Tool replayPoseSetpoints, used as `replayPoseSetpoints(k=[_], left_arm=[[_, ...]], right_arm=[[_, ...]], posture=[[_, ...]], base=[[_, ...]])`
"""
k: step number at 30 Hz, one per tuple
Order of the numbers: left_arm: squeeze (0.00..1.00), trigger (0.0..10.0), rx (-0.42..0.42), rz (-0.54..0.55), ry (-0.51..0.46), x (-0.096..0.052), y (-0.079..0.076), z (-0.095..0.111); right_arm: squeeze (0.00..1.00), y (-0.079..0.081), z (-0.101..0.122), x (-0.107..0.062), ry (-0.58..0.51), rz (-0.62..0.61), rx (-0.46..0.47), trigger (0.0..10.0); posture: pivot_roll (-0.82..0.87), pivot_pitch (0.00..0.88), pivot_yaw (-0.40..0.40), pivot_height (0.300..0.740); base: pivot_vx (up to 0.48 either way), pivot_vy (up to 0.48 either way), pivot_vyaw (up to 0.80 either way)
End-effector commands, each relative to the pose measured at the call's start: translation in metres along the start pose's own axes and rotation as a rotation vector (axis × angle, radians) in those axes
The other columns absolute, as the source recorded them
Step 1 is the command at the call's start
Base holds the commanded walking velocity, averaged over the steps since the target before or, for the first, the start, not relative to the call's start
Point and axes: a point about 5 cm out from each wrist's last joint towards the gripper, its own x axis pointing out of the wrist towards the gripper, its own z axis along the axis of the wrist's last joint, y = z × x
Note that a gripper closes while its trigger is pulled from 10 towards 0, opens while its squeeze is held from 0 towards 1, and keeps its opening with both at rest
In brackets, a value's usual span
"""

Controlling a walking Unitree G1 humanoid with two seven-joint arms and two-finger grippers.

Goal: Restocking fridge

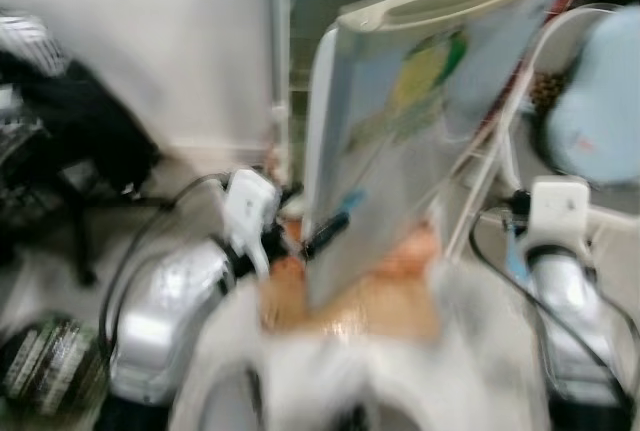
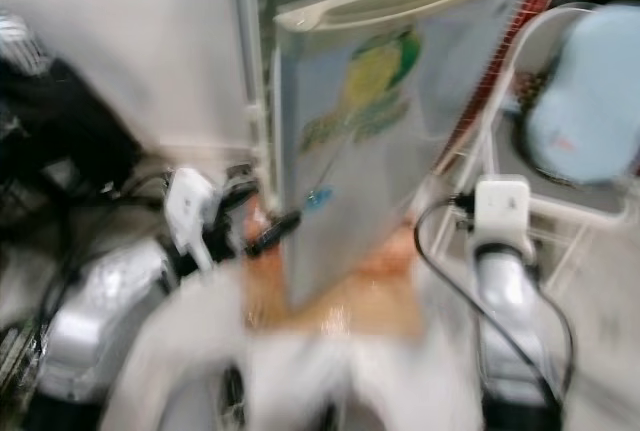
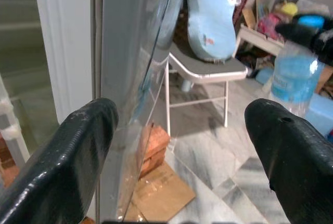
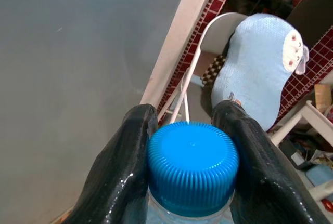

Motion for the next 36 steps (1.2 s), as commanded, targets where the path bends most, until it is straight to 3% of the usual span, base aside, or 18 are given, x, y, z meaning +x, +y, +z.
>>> replayPoseSetpoints(k=[1, 7, 15, 29, 33, 36], left_arm=[[0.0, 10.0, 0.017, 0.027, -0.009, -0.002, 0.004, 0.004], [0.0, 10.0, -0.046, 0.092, 0.005, -0.012, 0.007, -0.006], [0.0, 10.0, -0.062, 0.152, 0.039, -0.029, 0.015, -0.018], [0.0, 10.0, -0.024, 0.228, 0.028, -0.027, 0.033, -0.015], [0.0, 10.0, 0.003, 0.337, 0.006, -0.029, 0.046, -0.014], [0.0, 10.0, 0.01, 0.48, -0.033, -0.035, 0.061, -0.013]], right_arm=[[0.0, 0.0, 0.004, 0.001, -0.015, 0.004, 0.0, 10.0], [0.0, 0.004, 0.001, 0.003, -0.004, 0.009, 0.021, 10.0], [0.0, 0.006, 0.001, 0.007, 0.0, 0.006, 0.029, 10.0], [0.0, 0.005, 0.002, 0.011, -0.008, -0.004, 0.039, 10.0], [0.0, 0.005, 0.003, 0.012, -0.011, -0.002, 0.044, 10.0], [0.0, 0.006, 0.004, 0.012, -0.014, 0.001, 0.047, 10.0]], posture=[[-0.04, 0.1, -0.049, 0.74], [-0.03, 0.084, -0.031, 0.74], [-0.02, 0.078, -0.036, 0.74], [-0.03, 0.077, -0.04, 0.74], [-0.03, 0.079, -0.042, 0.74], [-0.03, 0.079, -0.042, 0.74]], base=[[0.0, 0.0, 0.0], [0.0, 0.0, 0.0], [0.0, 0.48, -0.65], [0.0, 0.48, -0.72], [0.0, 0.2, 0.0], [0.0, 0.0, 0.0]])
